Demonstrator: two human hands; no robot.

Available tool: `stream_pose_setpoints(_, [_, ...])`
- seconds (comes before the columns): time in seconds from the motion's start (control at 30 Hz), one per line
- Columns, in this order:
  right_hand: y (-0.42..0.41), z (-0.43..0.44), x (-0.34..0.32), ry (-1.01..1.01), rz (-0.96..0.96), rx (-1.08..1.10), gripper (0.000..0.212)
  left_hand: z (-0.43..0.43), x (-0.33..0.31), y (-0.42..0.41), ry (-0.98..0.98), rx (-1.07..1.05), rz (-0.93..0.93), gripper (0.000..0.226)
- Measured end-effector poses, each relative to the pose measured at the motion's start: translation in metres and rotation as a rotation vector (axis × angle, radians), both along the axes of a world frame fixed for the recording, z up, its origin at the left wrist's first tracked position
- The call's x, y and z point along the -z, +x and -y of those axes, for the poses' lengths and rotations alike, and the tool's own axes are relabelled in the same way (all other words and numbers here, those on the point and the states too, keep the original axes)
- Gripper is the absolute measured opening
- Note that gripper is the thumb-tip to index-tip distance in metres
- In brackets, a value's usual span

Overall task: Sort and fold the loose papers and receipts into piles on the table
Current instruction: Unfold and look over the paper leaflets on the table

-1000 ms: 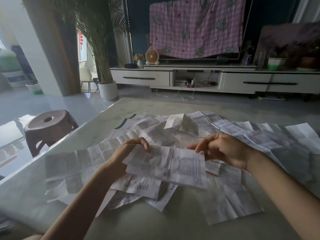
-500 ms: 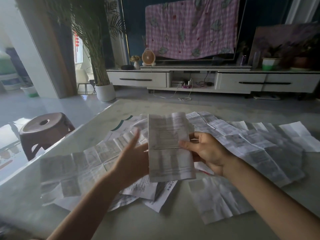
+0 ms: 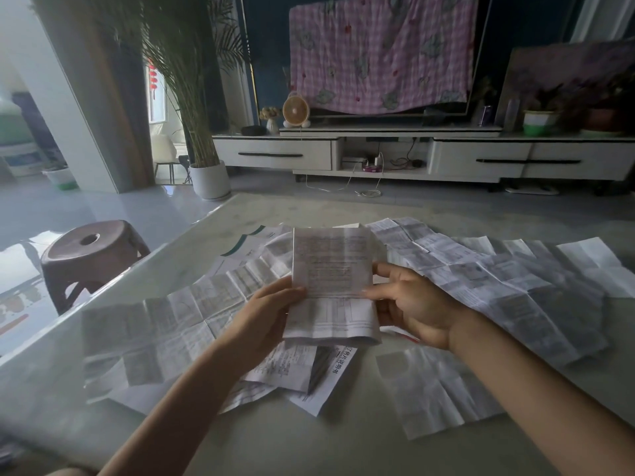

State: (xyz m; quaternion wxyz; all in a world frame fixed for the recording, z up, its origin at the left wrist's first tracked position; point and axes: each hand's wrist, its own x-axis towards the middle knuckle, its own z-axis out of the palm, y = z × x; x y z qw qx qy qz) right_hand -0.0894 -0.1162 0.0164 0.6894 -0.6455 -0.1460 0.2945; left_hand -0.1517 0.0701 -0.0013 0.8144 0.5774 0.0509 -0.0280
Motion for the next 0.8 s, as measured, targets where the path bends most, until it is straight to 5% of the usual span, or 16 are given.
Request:
stream_pose_setpoints(0.37, [0.003, 0.001, 0.007, 0.139, -0.093, -0.049, 0.033, -0.002, 0.003, 0.001, -0.045, 0.006, 0.022, 0.028])
stream_pose_setpoints(0.47, [0.001, -0.003, 0.012, 0.088, 0.102, 0.074, 0.027, -0.003, 0.001, 0.001, -0.126, 0.054, -0.011, 0.025])
stream_pose_setpoints(0.6, [-0.001, -0.008, 0.016, 0.031, 0.498, 0.222, 0.038, -0.004, 0.003, -0.001, -0.215, 0.171, -0.083, 0.05])
stream_pose_setpoints(0.7, [-0.004, -0.011, 0.018, -0.005, 0.655, 0.315, 0.043, 0.002, 0.007, -0.003, -0.087, 0.204, -0.003, 0.028])
stream_pose_setpoints(0.8, [-0.005, -0.013, 0.017, 0.073, 0.407, 0.297, 0.041, 0.003, 0.012, 0.0, -0.047, 0.109, 0.056, 0.029])
